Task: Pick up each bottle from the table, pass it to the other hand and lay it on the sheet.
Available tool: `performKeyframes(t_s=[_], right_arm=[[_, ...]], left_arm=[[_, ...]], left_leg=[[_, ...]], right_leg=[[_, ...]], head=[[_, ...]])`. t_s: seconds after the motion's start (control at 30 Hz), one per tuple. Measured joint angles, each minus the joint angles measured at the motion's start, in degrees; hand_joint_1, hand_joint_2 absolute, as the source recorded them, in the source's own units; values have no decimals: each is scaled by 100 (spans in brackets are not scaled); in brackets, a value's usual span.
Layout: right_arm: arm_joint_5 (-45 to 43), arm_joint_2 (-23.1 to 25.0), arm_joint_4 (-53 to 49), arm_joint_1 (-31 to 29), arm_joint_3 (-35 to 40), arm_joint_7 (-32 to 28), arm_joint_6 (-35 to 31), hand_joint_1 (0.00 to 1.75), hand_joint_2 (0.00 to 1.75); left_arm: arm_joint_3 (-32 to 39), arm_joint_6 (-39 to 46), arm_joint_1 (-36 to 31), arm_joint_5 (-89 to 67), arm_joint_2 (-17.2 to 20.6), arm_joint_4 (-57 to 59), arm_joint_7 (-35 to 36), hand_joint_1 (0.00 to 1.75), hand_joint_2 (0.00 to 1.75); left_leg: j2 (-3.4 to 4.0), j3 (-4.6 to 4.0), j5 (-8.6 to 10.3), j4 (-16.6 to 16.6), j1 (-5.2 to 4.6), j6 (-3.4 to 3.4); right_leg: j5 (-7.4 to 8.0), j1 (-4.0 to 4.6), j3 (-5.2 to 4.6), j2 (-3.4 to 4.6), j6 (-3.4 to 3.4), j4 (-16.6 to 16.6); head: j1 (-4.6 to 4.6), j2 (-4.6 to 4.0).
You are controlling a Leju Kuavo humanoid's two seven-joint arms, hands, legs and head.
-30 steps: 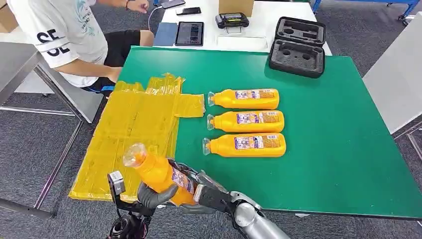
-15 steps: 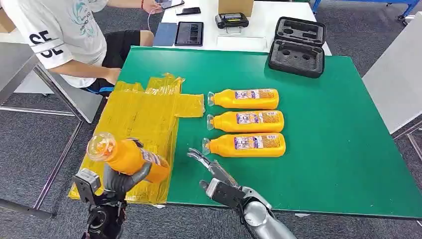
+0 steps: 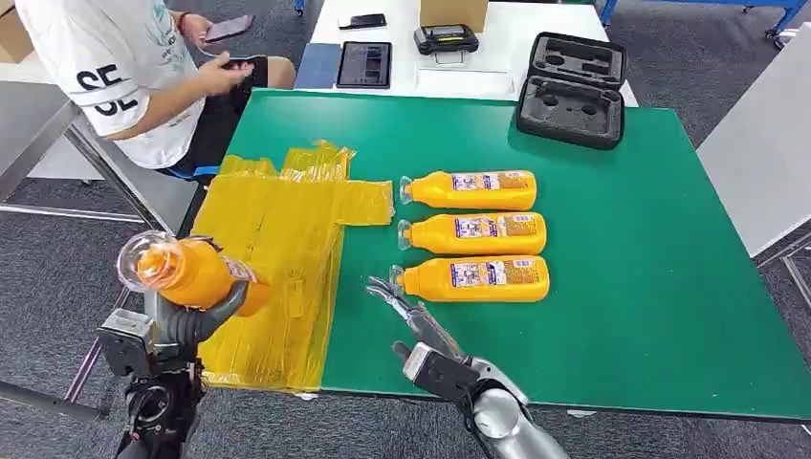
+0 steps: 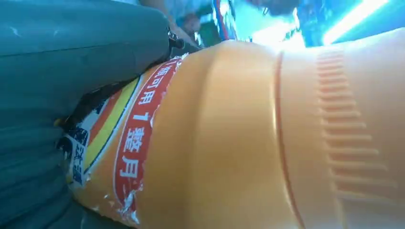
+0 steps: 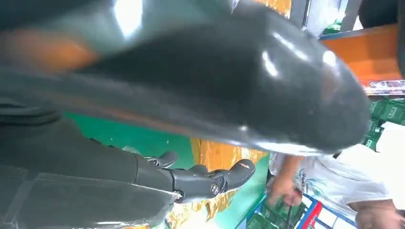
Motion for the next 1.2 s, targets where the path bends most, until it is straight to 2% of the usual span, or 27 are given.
performKeyframes(t_s=[0.17,0.27,0.43,0.47,0.6,0.73,0.87,1.07,1.2], right_arm=[[44,13,-2,12,-118,28,2,0,0],[33,92,7,-65,-236,6,18,0,0],[-287,192,-20,-187,-499,-85,-24,0,0],[-411,197,-64,-197,-573,-98,-42,0,175],[-763,186,-317,-204,-942,-138,-105,0,175],[-822,186,-509,-157,-1104,-140,-103,0,175],[-870,162,-525,-85,-1161,-177,-101,0,175],[-942,133,-529,-77,-1174,-247,-98,0,175],[-990,136,-498,-78,-1174,-306,-122,0,175]], left_arm=[[-121,196,-227,-1848,381,-20,707,175,175],[-449,-211,-819,-2700,901,324,1244,175,175],[-1107,-889,-1552,-3226,1712,1081,1499,175,175],[-1310,-1048,-1684,-3271,1894,1262,1515,175,175],[-2141,-1288,-2198,-3606,2420,2012,1598,175,175],[-2967,-1563,-2741,-3933,2723,2511,1748,175,175],[-3511,-1806,-3136,-3896,3010,2627,1801,175,175],[-4024,-2075,-3470,-3875,3239,2724,1952,175,175],[-4253,-1833,-3603,-3914,3224,3004,2185,175,175]], left_leg=[[-1,1,5,0,2,-6],[-4,-6,20,0,13,-21],[18,0,26,0,20,-25],[19,0,26,0,20,-25],[26,0,27,0,19,-27],[24,-3,28,0,20,-27],[25,-4,27,0,20,-28],[23,-6,27,0,24,-28],[24,-5,27,0,24,-28]], right_leg=[[0,2,-3,0,-1,1],[9,11,-5,-2,-12,4],[25,19,-11,12,-36,5],[26,18,-12,13,-36,5],[27,18,-18,22,-36,6],[27,19,-16,21,-35,7],[27,19,-17,21,-35,8],[26,22,-17,20,-37,7],[26,22,-16,21,-37,7]], head=[[2,0],[7,0],[9,0],[4,0],[2,0],[2,0],[4,0],[4,0],[4,0]])
